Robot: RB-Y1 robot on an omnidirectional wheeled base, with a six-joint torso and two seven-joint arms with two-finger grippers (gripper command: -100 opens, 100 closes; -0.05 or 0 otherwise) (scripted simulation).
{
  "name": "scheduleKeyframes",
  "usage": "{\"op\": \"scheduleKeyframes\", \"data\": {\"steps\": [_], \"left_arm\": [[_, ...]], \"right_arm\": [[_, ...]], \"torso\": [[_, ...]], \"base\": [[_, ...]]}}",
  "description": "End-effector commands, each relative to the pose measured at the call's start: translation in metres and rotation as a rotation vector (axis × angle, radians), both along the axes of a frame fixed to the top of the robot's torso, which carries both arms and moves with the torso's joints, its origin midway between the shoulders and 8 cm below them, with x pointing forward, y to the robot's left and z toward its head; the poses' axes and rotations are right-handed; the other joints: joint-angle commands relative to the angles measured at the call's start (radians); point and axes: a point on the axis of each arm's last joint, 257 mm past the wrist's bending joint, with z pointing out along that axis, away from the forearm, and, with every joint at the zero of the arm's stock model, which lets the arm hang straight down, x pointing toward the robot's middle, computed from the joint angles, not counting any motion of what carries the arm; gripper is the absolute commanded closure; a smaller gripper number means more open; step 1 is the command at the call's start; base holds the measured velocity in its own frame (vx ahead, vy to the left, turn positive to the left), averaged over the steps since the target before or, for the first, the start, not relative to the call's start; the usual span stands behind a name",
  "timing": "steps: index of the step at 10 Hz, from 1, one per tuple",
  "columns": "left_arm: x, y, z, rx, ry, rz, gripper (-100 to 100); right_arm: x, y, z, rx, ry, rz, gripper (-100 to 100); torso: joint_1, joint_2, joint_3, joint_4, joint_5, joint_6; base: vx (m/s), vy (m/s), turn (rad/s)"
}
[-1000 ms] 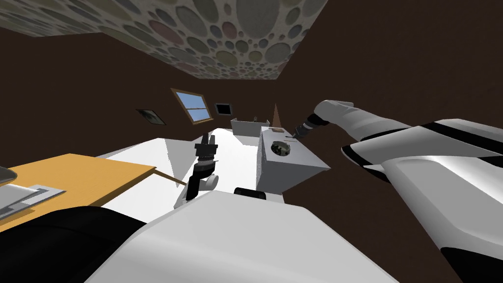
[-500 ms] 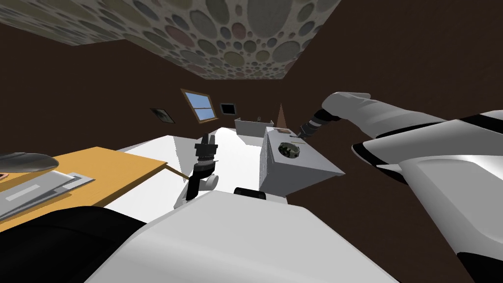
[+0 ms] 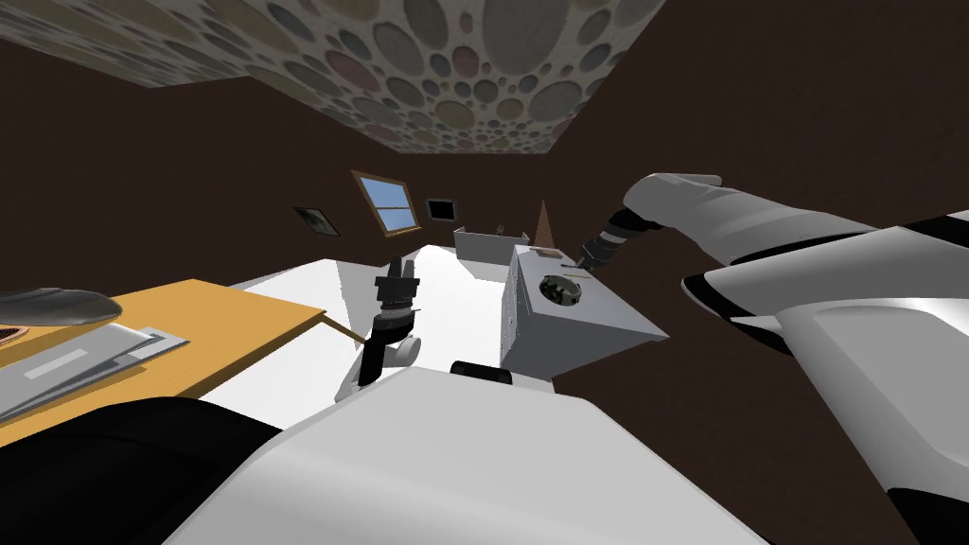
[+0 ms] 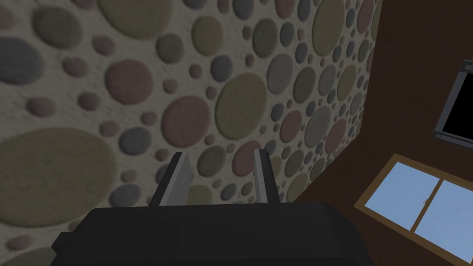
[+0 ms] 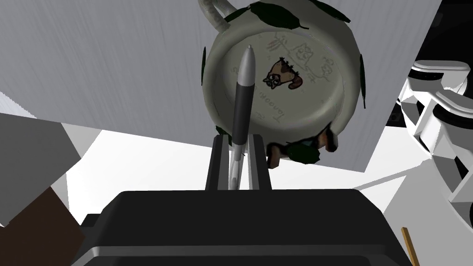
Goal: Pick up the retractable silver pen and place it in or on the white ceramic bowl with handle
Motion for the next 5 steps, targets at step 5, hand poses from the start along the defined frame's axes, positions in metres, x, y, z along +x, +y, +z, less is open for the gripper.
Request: {"op": "scheduleKeyframes", "data": {"steps": [5], "left_arm": [[0.0000,0.0000,0.0000,0.000,0.000,0.000,0]], "right_arm": [[0.0001,0.0000,0.0000,0.000,0.000,0.000,-100]], "torso": [[-0.001,-0.001,0.000,0.000,0.000,0.000]], "base": [[0.000,0.000,0.000]]}}
